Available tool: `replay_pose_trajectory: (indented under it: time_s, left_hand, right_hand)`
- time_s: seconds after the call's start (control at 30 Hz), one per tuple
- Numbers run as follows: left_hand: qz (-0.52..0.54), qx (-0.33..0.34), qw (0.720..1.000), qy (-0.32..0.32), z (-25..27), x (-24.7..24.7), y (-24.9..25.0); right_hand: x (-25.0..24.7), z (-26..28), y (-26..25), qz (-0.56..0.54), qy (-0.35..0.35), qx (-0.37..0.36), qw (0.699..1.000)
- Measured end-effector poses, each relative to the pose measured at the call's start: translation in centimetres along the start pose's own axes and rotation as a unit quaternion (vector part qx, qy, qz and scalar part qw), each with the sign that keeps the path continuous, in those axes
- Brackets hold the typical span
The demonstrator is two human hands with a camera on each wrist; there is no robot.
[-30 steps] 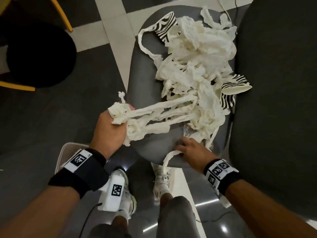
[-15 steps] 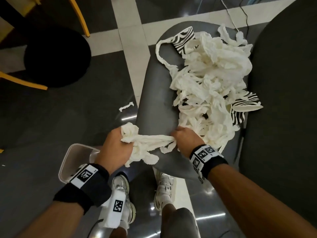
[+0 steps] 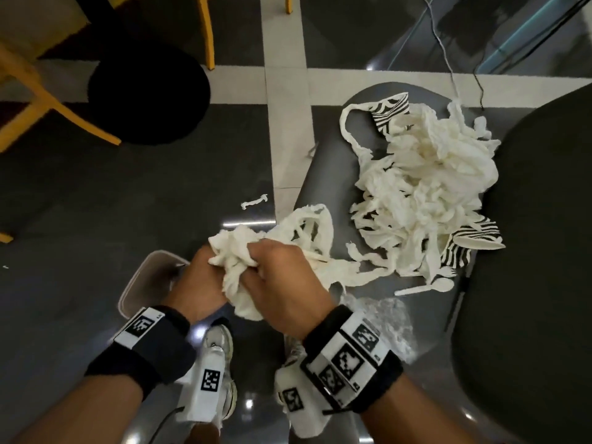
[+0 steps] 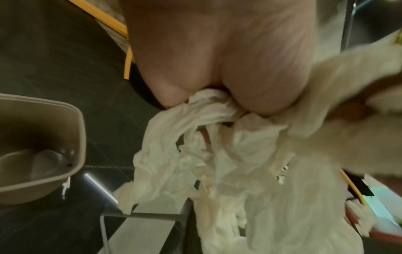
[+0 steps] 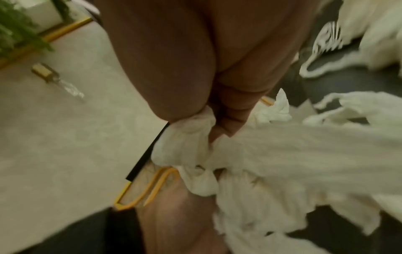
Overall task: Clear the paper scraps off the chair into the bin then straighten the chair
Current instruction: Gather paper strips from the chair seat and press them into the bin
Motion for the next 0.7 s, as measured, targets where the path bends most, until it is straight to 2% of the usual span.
replay_pose_trajectory:
  time_s: [0.07,0.1,0.13,0.17,0.27,0.4,0.47,0.57,0.7]
  left_hand:
    - [0.114,-0.072,0.991,-0.018,0.4,-2.3,-3.3]
    - [0.145,-0.11,0.983,-0.034,1.1,-3.2,-5.1]
    - [0.128,-0.131,0.982,-0.049,1.5,-4.1,-7.0]
    - [0.121,-0.135,0.982,-0.055,1.5,-5.2,-8.8]
    - [0.185,-0.1,0.978,0.014,0.9,-10.0,-13.1]
    - [0.228,-0.074,0.967,0.09,0.0,-15.1,-18.8]
    - [0.234,-0.08,0.964,0.102,-1.1,-16.7,-20.9]
    - [0.257,-0.108,0.954,0.11,-3.9,-17.9,-25.0]
    - [0.301,-0.121,0.939,0.114,-7.8,-17.0,-28.4]
  right_hand:
    - [3.2,-1.8,-1.6,-0.061,0.001,-0.005,0.998]
    - [4.9,-2.7,-2.2,-0.084,-0.008,0.0,0.996]
    - [7.0,-3.5,-2.5,-0.111,-0.018,0.009,0.994]
    - [9.0,-4.3,-2.8,-0.141,-0.027,0.02,0.99]
    - [15.7,-6.1,-3.0,-0.209,-0.063,0.049,0.975]
    - [23.2,-7.4,-2.4,-0.206,-0.104,0.073,0.97]
    - [26.0,-7.8,-1.3,-0.211,-0.102,0.078,0.969]
    - [29.4,-8.8,1.1,-0.195,-0.103,0.071,0.973]
    - [33.2,-9.8,6.6,-0.118,-0.111,0.088,0.983]
Point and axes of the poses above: each hand's wrist, its own z-axis away from the middle knuckle, its own x-axis out of the palm, y = z × x, the point moved 7 cm from there along -z, towards the middle knuckle, and after that the axes turned 15 degrees about -x, right-handed, at the moved point
